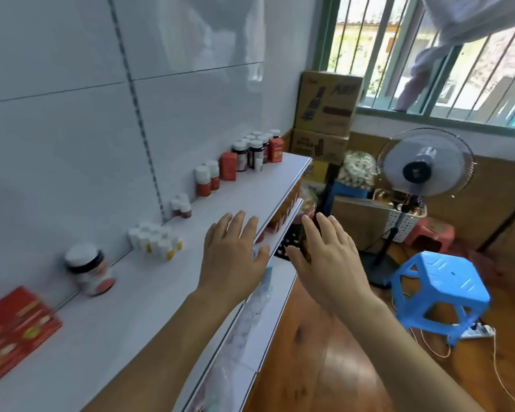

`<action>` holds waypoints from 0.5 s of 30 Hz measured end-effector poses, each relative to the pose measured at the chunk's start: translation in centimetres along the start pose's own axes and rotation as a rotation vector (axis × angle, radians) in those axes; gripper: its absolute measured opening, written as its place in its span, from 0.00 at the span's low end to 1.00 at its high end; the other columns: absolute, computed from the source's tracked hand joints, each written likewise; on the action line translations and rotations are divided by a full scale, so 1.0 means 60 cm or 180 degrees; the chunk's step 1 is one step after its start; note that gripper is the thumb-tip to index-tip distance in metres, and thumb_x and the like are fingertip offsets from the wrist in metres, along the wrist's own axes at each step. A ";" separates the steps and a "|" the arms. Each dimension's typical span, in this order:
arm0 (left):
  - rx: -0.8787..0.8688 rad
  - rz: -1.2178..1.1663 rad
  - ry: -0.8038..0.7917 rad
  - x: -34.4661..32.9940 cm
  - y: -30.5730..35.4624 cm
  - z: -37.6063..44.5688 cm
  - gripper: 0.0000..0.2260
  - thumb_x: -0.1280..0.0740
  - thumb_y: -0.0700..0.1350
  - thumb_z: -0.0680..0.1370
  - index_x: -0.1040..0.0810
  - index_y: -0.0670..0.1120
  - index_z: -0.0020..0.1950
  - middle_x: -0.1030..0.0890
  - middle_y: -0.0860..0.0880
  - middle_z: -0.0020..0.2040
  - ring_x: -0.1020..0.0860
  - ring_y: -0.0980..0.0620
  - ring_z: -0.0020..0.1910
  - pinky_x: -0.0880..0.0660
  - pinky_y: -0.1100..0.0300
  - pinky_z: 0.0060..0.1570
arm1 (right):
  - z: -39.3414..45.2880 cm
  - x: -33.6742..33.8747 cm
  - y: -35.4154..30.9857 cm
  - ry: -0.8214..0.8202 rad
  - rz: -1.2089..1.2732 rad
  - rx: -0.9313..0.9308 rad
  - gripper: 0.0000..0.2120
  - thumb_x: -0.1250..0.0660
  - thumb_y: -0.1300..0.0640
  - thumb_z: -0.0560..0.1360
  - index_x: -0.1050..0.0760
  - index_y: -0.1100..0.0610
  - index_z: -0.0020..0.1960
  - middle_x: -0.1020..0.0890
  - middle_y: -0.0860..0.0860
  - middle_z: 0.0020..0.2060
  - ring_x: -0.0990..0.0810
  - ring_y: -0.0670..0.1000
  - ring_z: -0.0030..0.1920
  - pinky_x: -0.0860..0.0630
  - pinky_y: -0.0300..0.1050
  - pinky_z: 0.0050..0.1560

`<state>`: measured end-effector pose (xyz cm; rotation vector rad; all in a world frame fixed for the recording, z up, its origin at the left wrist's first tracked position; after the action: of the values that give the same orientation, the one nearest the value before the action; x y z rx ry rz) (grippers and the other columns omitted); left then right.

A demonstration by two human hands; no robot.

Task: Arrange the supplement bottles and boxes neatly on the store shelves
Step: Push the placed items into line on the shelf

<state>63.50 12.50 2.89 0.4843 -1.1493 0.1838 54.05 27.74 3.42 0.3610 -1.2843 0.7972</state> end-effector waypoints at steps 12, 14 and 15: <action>0.0405 -0.0088 0.0048 -0.187 0.088 0.374 0.26 0.43 0.58 0.82 0.37 0.50 0.78 0.37 0.48 0.79 0.42 0.47 0.78 0.47 0.51 0.77 | 0.374 -0.076 0.266 -0.0213 0.0026 0.0339 0.32 0.49 0.36 0.82 0.47 0.49 0.81 0.42 0.52 0.80 0.49 0.56 0.81 0.46 0.57 0.79; 0.0501 -0.0083 0.0072 -0.212 0.080 0.424 0.26 0.44 0.58 0.82 0.37 0.50 0.78 0.37 0.48 0.79 0.42 0.48 0.78 0.47 0.52 0.77 | 0.433 -0.093 0.288 -0.0264 0.0118 0.0403 0.31 0.48 0.37 0.82 0.46 0.49 0.81 0.41 0.52 0.80 0.49 0.56 0.81 0.46 0.58 0.79; 0.0558 -0.0075 0.0100 -0.225 0.075 0.452 0.26 0.44 0.58 0.82 0.36 0.50 0.78 0.36 0.48 0.78 0.41 0.48 0.78 0.47 0.52 0.76 | 0.465 -0.103 0.297 -0.0286 0.0134 0.0463 0.31 0.48 0.37 0.82 0.46 0.50 0.81 0.41 0.52 0.80 0.48 0.57 0.81 0.45 0.58 0.79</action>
<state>33.81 5.46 0.55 0.6475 -1.1014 0.2721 21.33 19.89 1.96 0.4924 -1.3245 0.9215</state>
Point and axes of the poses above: each hand's wrist, its own z-axis towards the middle knuckle, its own x-axis out of the back of the hand, y = z × x, the point moved 3 cm from there along z, towards the middle knuckle
